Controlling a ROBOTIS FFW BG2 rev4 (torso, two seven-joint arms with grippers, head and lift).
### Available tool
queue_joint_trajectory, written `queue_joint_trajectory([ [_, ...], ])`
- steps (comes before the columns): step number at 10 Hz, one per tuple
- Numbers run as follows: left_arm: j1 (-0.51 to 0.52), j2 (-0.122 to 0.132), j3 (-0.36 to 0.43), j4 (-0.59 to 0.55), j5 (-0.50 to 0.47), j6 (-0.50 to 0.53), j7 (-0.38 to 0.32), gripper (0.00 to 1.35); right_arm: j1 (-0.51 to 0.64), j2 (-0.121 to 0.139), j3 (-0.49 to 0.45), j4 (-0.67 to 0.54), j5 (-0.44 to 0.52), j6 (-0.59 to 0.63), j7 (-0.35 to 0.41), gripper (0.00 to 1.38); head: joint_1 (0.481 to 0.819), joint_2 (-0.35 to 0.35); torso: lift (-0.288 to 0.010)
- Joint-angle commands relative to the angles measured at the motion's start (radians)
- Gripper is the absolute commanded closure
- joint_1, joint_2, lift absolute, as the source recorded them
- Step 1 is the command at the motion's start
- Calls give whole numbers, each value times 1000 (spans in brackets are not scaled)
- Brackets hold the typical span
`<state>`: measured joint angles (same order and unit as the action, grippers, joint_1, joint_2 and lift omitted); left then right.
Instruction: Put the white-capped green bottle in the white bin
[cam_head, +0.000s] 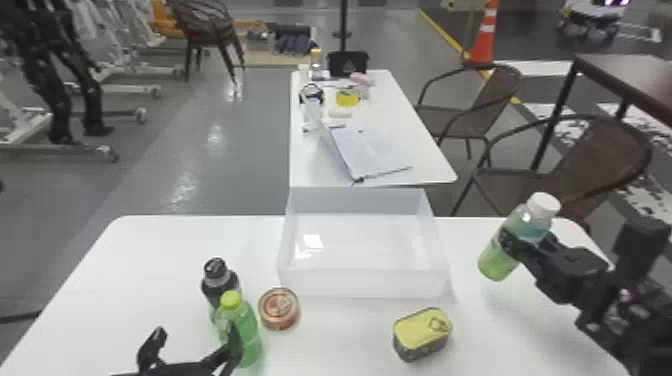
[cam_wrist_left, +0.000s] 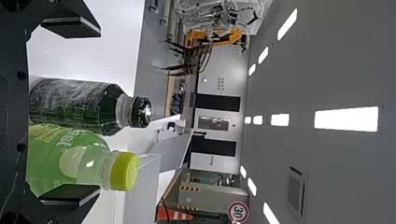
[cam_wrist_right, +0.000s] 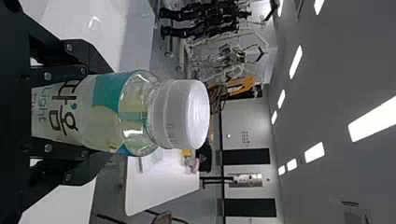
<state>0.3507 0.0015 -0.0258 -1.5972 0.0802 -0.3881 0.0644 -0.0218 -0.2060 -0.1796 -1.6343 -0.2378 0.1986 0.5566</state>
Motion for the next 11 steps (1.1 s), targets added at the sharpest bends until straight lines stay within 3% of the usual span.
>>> queue_joint_trajectory([
  [1, -6, -4, -5, 6, 4, 0, 0, 125, -53, -9, 71, 1, -40, -1, -6, 852, 549, 0, -100],
  [5, -7, -4, -8, 14, 19, -2, 0, 125, -187, -18, 207, 197, -84, -131, 3, 852, 549, 0, -100],
  [8, -7, -4, -8, 16, 27, -6, 0, 125, -310, 19, 266, 449, -107, -243, 71, 852, 549, 0, -100],
  [11, -7, -4, -11, 16, 30, -3, 0, 125, -415, 31, 290, 559, -49, -242, 77, 852, 549, 0, -100],
])
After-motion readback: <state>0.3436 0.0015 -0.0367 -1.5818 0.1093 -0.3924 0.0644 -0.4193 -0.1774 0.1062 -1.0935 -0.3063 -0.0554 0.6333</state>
